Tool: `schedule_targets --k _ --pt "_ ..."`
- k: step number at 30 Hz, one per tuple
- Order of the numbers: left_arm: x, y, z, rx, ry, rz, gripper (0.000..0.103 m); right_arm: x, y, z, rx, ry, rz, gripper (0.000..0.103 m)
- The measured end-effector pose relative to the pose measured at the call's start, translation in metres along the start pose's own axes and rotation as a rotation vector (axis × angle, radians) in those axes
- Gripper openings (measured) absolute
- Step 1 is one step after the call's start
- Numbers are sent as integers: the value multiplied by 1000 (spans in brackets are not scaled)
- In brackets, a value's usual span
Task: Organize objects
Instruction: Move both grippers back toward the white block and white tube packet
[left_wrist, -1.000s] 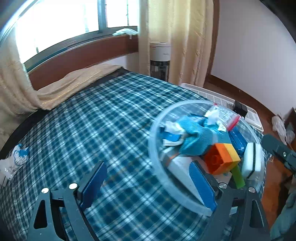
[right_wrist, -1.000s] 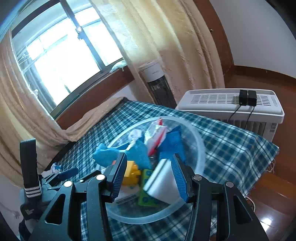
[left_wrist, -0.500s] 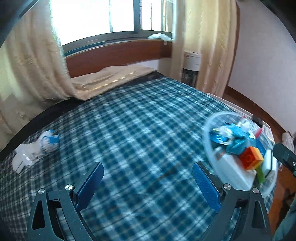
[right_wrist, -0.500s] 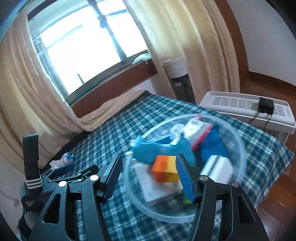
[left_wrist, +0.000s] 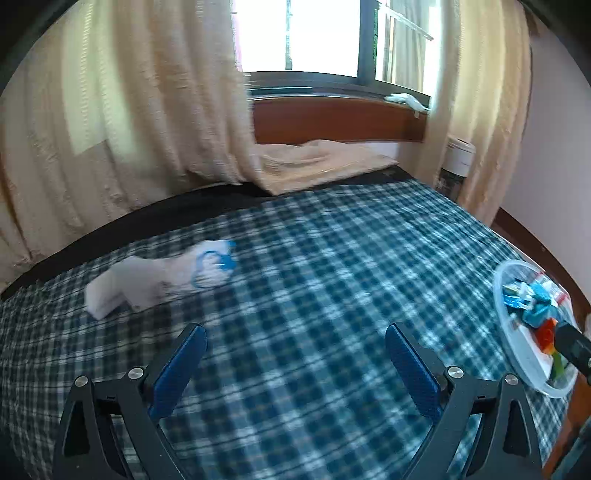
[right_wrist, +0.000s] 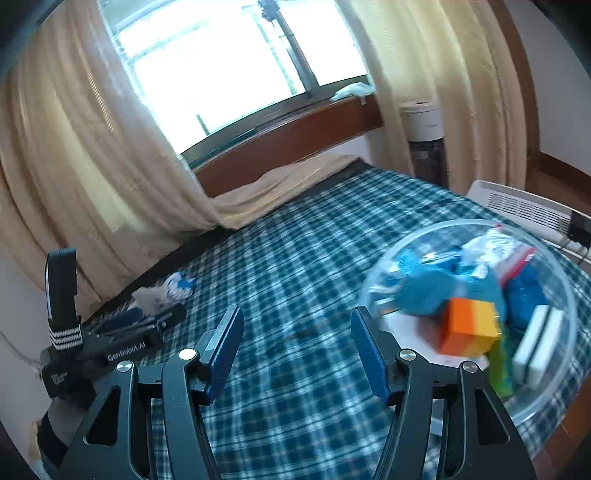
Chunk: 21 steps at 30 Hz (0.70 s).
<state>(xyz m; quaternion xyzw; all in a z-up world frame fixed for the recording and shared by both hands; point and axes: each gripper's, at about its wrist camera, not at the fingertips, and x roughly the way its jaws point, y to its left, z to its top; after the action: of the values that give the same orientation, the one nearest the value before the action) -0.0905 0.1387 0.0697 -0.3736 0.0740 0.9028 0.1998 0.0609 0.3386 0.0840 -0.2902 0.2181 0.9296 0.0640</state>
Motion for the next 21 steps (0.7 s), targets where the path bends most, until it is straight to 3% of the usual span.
schedule_targets --k 12,21 --pt "2 71 0 -96 -10 102 102 23 36 -11 -38 79 49 69" --pt "22 138 3 -201 24 234 102 40 53 -19 -59 126 71 69"
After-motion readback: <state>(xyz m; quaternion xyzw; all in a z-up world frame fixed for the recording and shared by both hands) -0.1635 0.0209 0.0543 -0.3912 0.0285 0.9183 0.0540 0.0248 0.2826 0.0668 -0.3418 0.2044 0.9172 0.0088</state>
